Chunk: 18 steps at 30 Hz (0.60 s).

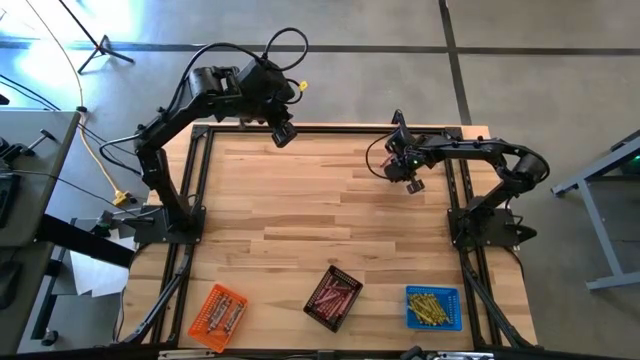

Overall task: Sort crayons
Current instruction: Put the yellow crayon into the blue bin

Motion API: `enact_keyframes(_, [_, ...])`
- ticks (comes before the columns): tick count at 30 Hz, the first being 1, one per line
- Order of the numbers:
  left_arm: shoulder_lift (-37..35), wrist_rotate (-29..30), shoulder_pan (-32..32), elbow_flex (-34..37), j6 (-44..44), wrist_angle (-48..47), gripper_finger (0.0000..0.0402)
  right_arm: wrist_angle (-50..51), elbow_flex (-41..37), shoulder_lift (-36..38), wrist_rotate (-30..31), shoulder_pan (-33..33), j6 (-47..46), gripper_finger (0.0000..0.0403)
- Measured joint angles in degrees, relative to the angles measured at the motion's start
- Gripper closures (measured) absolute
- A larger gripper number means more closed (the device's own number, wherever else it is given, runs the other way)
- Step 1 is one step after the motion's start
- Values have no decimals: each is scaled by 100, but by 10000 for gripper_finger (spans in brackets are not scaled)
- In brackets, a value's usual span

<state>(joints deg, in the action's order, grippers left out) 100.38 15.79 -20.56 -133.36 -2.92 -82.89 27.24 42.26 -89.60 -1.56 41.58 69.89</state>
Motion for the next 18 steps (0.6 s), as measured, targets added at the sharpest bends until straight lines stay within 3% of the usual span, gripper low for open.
enact_keyframes(4, [0,0,10,0,-3,-2,300,149,0,0,-7,-3,-277,336])
enact_keyframes(9, [1,0,90,0,0,-2,300,521,-6,-2,-676,119,-1780,336])
enact_keyframes(18, [0,-1,180,0,0,-4,300,848,-11,-9,-885,116,-2405,336])
